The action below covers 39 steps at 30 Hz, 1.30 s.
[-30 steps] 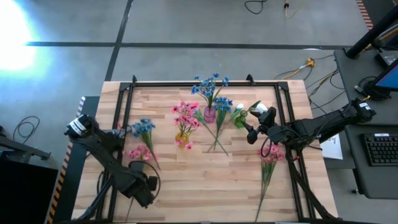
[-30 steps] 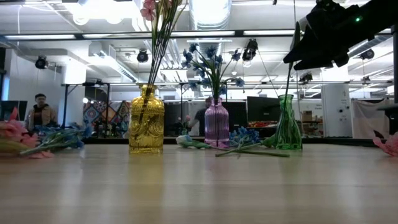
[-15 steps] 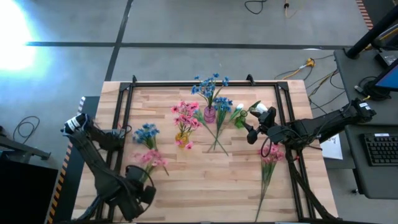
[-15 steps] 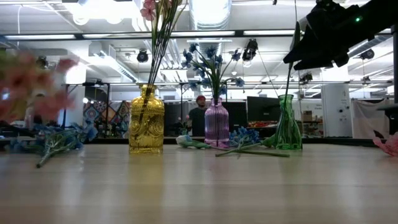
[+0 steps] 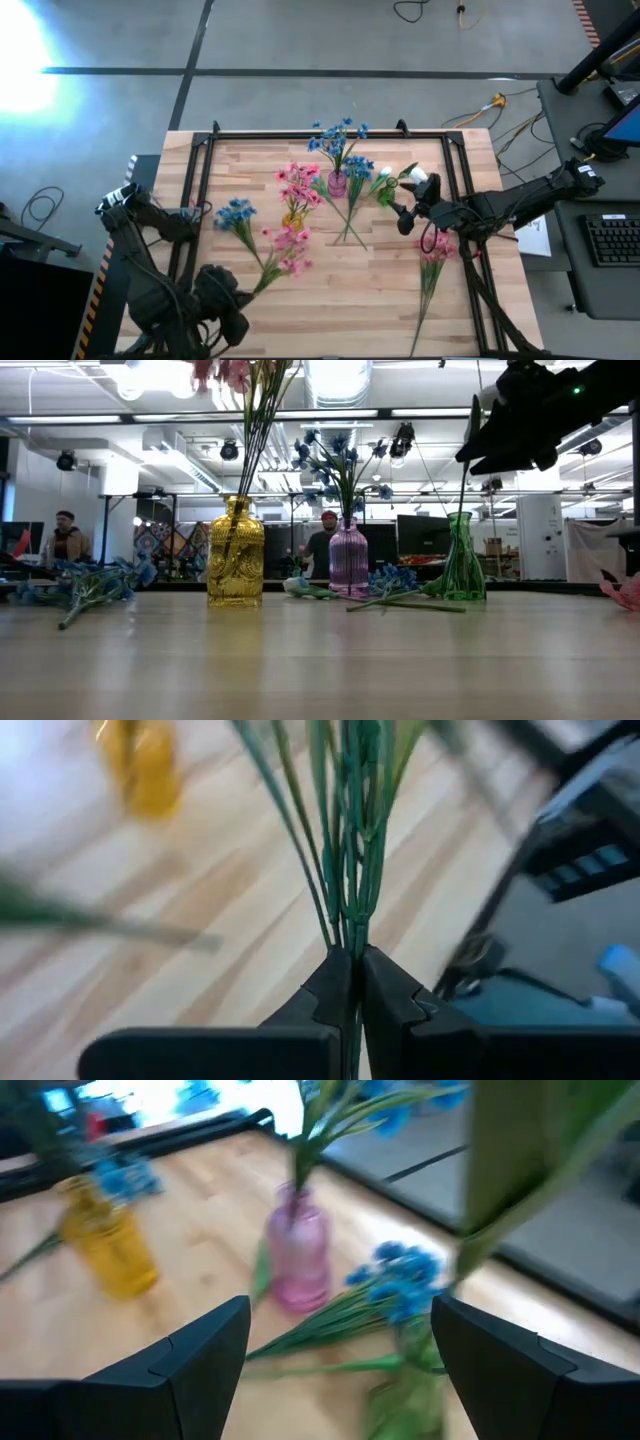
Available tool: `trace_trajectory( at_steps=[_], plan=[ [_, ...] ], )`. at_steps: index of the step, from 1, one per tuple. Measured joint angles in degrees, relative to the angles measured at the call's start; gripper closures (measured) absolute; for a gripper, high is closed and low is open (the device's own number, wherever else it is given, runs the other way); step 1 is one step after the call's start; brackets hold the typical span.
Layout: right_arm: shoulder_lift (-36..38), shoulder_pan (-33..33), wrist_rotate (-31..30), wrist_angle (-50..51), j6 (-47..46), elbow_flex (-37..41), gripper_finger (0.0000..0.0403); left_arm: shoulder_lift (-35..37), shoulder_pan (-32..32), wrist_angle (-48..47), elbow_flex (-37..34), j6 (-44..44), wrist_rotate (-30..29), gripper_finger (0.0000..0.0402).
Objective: Sort flowers into vase by color
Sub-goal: Put the bottom left pink flower into the yellow flower vase
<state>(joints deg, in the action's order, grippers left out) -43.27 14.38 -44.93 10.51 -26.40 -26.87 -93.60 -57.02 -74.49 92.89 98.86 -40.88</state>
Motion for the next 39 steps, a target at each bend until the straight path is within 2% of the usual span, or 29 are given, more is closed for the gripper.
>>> trace_trajectory(
  at_steps=[2,5,7,11,18,21,24,27,33,39],
  plan=[
    [0.0,0.0,5.6,-0.1,0.0,0.0,0.0101,0.0,0.7,4.6,-0.1,-7.6,-3.2,0.0401],
    [-0.4,0.3,13.0,-0.6,0.0,0.0,0.0101,0.0,1.5,14.1,-0.9,-23.3,-4.8,0.0401],
    [-0.7,1.1,16.1,-1.2,0.0,0.0,0.0101,-0.1,1.6,20.5,-1.3,-32.9,-5.9,0.0401],
    [-2.2,3.7,21.1,-5.7,1.1,0.0,0.0101,-0.1,2.1,30.0,-1.5,-49.0,-11.9,0.0401],
    [-9.7,10.1,23.1,-26.0,10.6,0.1,0.0101,-0.9,7.9,41.0,-1.5,-70.7,-13.0,0.0401],
    [-14.2,11.8,23.0,-35.9,15.2,0.1,0.0101,-2.7,11.9,44.8,-1.7,-78.9,-8.0,0.0401],
    [-18.2,12.8,22.9,-44.1,18.6,0.1,0.0101,-4.7,15.2,49.0,-1.7,-85.3,-1.8,0.0401],
    [-21.1,13.8,22.9,-49.3,20.8,0.1,0.0101,-6.5,17.2,52.2,-1.8,-89.2,2.0,0.0401],
    [-27.7,16.7,22.9,-61.3,27.7,0.1,0.0101,-8.4,17.8,60.3,-4.1,-94.8,2.6,0.0401],
    [-34.5,18.5,22.9,-71.3,33.5,-1.7,0.0101,-7.4,18.4,71.9,-11.1,-95.8,2.2,0.0401]
  ],
)
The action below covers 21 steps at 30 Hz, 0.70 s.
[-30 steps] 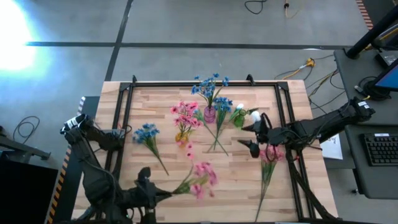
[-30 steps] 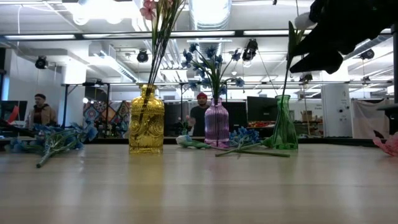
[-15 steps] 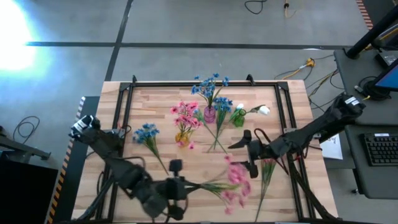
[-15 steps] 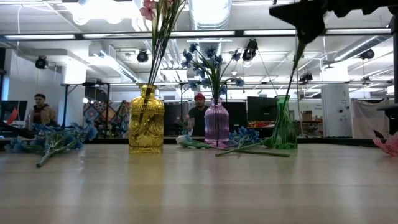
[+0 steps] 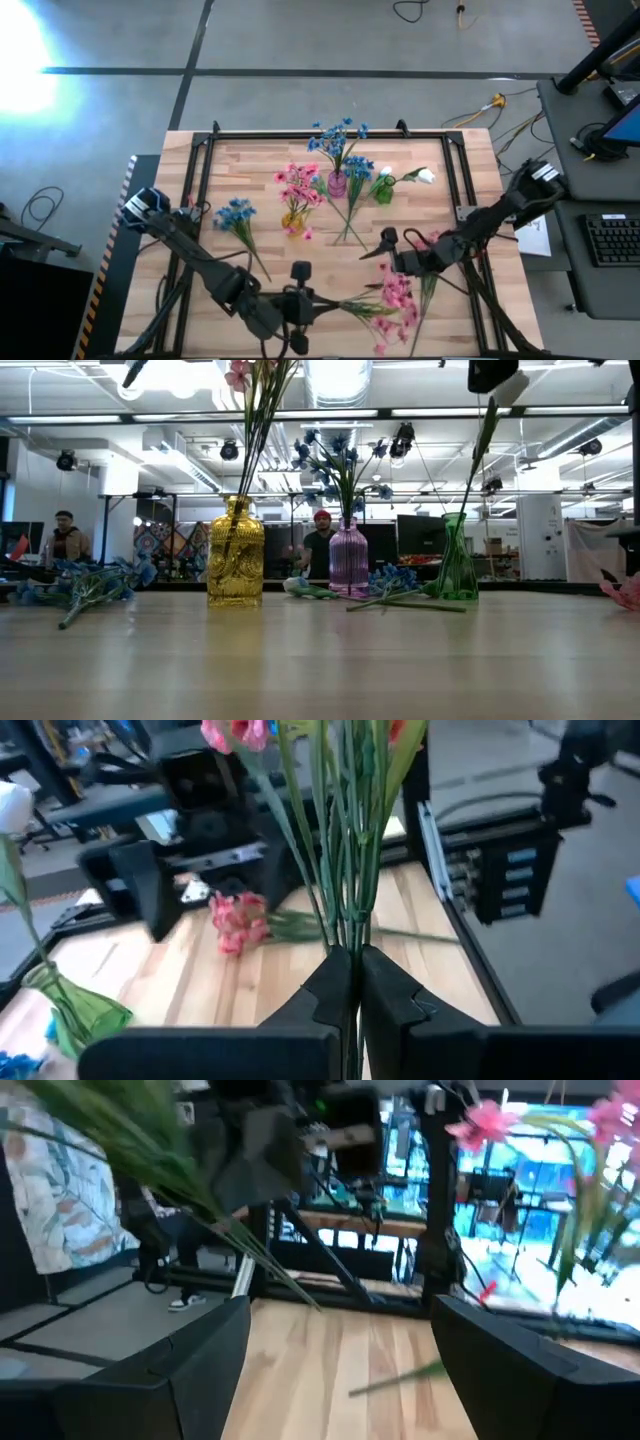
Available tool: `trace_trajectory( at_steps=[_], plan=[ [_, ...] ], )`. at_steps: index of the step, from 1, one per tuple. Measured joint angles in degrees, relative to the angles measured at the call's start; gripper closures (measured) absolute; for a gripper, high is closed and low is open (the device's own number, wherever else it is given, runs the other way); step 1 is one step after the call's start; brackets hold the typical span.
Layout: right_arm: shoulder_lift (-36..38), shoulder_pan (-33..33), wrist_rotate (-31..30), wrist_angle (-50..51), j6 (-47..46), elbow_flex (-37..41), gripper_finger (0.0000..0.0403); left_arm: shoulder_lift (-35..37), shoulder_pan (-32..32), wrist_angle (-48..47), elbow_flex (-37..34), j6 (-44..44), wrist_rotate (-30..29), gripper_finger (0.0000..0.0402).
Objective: Sort flowers into vase by color
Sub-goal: Put the bottom left pink flower into the yellow flower vase
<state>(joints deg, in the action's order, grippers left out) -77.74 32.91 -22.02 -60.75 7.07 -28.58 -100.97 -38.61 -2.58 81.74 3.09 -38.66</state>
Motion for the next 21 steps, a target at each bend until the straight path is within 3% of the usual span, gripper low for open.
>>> trace_trajectory(
  at_steps=[11,21],
  plan=[
    [-8.5,0.0,0.0,-2.5,5.3,-9.6,0.0101,0.5,2.2,17.4,-10.3,-2.3,-1.6,0.0401],
    [-9.5,-1.2,0.0,-1.3,3.5,-12.3,0.0110,0.9,2.4,26.9,-16.3,-3.8,-7.4,0.0401]
  ],
)
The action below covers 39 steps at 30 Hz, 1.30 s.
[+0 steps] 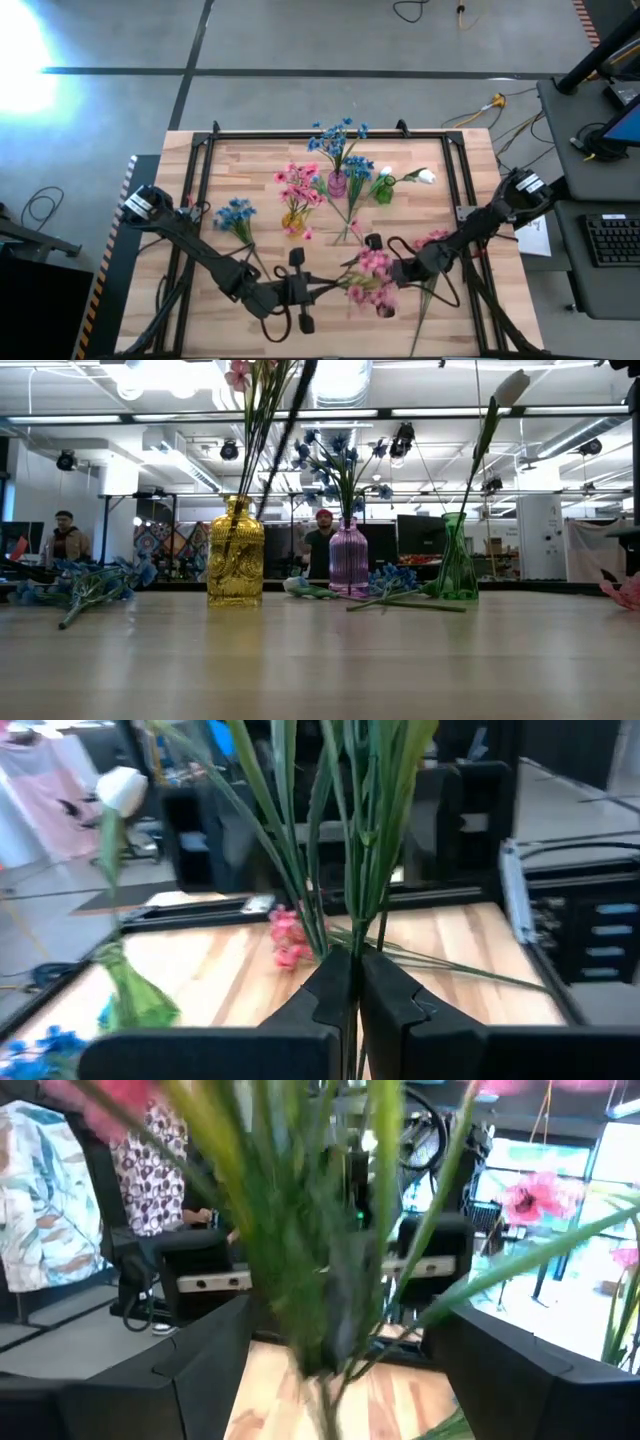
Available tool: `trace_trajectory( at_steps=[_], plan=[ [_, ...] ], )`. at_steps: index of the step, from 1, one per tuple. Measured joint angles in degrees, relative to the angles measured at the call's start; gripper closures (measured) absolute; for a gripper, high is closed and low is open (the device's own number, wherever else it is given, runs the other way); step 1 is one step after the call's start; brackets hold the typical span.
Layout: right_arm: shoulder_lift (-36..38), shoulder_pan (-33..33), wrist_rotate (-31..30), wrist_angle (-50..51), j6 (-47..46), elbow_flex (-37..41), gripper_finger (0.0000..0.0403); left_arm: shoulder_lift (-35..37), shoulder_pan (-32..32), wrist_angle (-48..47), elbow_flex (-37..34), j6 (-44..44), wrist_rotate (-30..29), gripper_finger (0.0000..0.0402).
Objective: Sort flowers into vase by color
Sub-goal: Put the bottom left pink flower into the yellow flower vase
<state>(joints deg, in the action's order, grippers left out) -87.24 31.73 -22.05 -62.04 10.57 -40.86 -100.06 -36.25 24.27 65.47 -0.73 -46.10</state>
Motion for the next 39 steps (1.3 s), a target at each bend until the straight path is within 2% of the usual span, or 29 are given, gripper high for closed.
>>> trace_trajectory(
  at_steps=[10,17,22,27,33,39],
  plan=[
    [-0.3,-1.0,0.0,0.1,-3.1,0.0,0.0129,0.6,0.1,0.7,0.3,-1.3,-4.2,0.0401],
    [-1.1,-2.0,-0.3,0.4,-4.3,-2.4,0.0134,0.3,0.9,0.5,-0.3,-2.3,-4.4,0.0401],
    [-2.3,-3.0,-2.0,0.5,-5.2,-3.6,0.0155,0.3,1.0,0.6,-0.3,-4.2,-4.0,0.0401],
    [-2.6,-3.4,-2.0,0.5,-6.3,-3.8,0.0209,0.3,1.0,0.2,-0.3,-4.7,-4.0,0.0401],
    [-2.6,-3.4,-2.0,0.3,-6.8,-3.8,0.0306,0.3,1.0,-0.1,-0.3,-2.6,-4.4,0.0399],
    [-2.6,-3.4,-2.0,0.4,-6.9,-3.8,0.0382,1.1,0.8,-2.3,-0.4,-0.1,-4.3,0.0344]
  ],
)
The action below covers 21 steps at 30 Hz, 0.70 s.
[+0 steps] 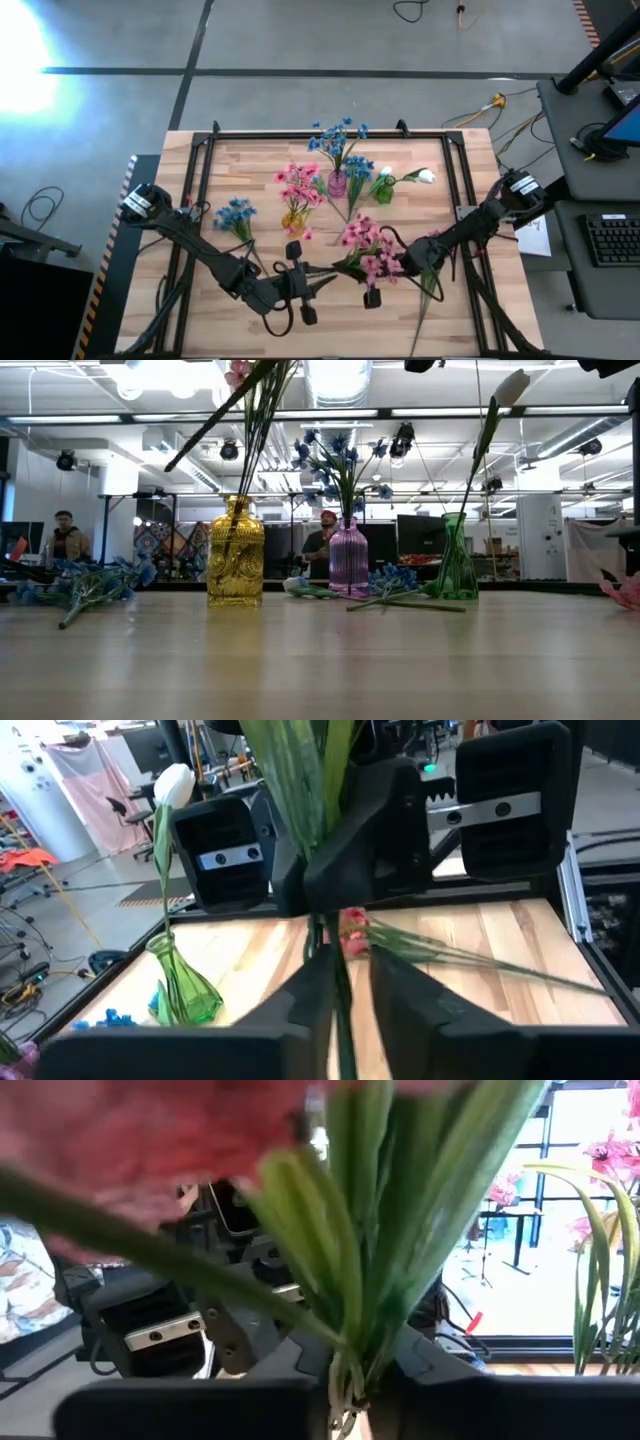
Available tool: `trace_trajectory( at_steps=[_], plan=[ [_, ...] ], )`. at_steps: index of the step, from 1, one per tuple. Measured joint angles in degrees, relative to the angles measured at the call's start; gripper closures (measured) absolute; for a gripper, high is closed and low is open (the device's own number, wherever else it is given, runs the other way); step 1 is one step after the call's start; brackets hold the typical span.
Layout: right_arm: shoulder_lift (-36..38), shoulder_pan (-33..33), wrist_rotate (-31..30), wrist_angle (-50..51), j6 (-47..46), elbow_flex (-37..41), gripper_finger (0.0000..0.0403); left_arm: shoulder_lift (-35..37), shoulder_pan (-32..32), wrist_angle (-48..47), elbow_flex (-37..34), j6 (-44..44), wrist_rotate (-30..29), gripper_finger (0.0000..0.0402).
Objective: Sort flowers into vase by color
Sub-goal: Put the bottom left pink flower into the yellow flower vase
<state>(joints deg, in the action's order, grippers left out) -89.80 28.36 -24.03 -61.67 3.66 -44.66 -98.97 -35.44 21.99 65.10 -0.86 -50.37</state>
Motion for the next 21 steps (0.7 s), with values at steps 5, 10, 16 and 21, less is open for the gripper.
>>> trace_trajectory(
  at_steps=[5,10,16,21],
  plan=[
    [0.5,-0.1,-0.2,1.7,-0.3,0.0,0.0385,2.7,-0.5,-10.1,0.0,6.1,0.0,0.0273],
    [3.7,-0.2,-1.3,10.1,-1.2,-0.4,0.0385,8.0,-2.0,-30.8,0.0,18.9,2.3,0.0225],
    [9.3,-1.5,-10.7,30.0,-1.8,-4.8,0.0385,13.5,-4.5,-53.4,0.0,30.9,4.5,0.0212],
    [13.3,-5.4,-10.9,54.5,-11.0,-12.7,0.0385,16.9,-5.5,-64.0,0.0,36.3,4.6,0.0219]
  ],
)
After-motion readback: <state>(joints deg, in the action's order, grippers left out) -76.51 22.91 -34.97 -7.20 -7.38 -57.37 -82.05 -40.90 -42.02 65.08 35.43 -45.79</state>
